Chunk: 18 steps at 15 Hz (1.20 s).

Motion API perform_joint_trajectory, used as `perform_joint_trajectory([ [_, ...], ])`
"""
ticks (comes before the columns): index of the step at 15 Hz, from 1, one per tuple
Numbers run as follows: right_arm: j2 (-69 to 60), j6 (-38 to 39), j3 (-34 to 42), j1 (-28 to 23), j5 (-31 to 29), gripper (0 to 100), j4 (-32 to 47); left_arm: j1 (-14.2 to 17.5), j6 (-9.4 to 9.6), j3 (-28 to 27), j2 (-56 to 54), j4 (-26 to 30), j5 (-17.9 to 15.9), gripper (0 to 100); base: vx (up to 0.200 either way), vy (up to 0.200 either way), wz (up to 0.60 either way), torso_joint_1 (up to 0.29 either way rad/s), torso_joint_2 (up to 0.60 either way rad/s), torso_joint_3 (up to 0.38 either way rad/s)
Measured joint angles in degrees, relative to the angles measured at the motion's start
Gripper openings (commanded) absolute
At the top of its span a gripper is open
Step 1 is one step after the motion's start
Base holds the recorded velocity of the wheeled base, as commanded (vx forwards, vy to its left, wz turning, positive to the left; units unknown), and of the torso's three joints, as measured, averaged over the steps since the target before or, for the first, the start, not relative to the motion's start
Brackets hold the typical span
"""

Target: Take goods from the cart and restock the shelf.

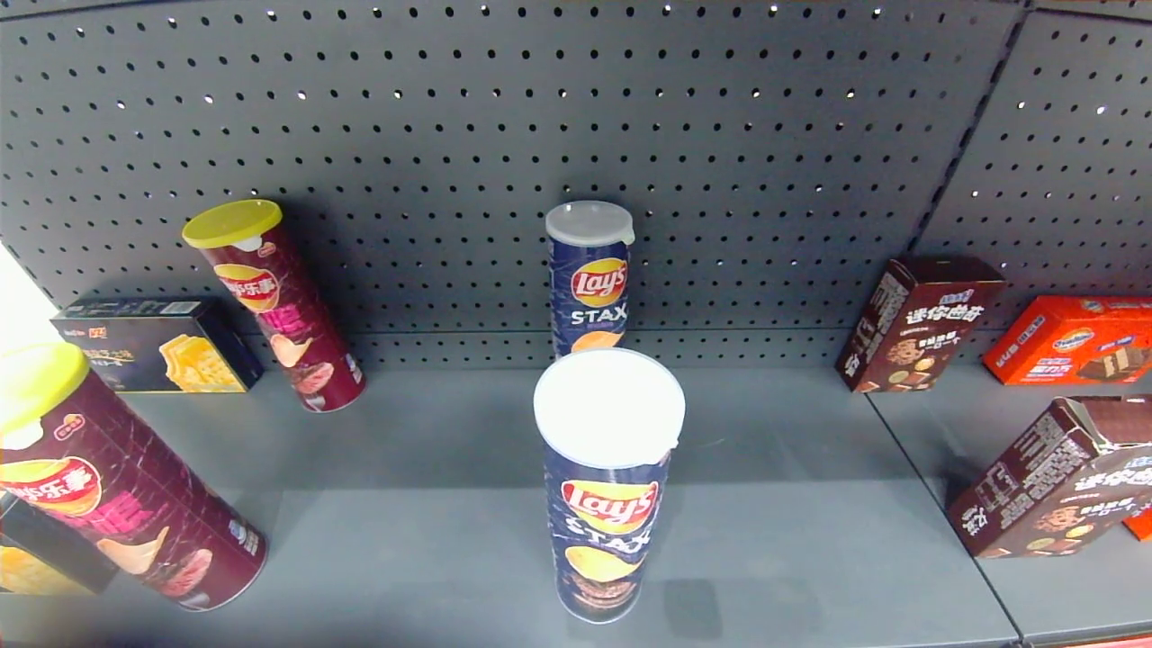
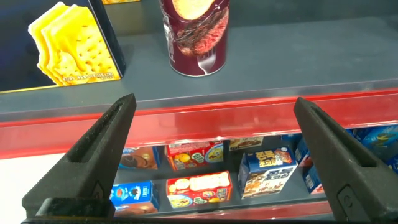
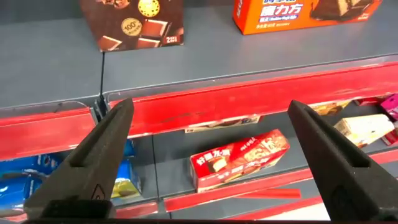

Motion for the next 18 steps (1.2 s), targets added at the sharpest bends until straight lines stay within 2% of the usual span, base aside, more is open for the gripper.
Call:
perform_joint_trajectory([
  [4,-0.2,-0.1,0.0,1.6,0.0,100,0.3,0.0,0.33,0.0,0.0,0.0,-0.2,100,0.0,0.0,0.0,0.0,0.0,0.0],
  [7,-2.2,-0.1,0.1,10.4,0.0,100,0.1,0.0,0.22,0.0,0.0,0.0,-0.2,100,0.0,0.0,0.0,0.0,0.0,0.0],
  [8,-3.2,-0.1,0.1,11.2,0.0,100,0.1,0.0,0.22,0.0,0.0,0.0,-0.2,100,0.0,0.0,0.0,0.0,0.0,0.0],
  [18,-5.3,-0.1,0.1,11.8,0.2,100,0.1,0.0,0.2,0.0,0.0,0.0,0.1,100,0.0,0.0,0.0,0.0,0.0,0.0],
])
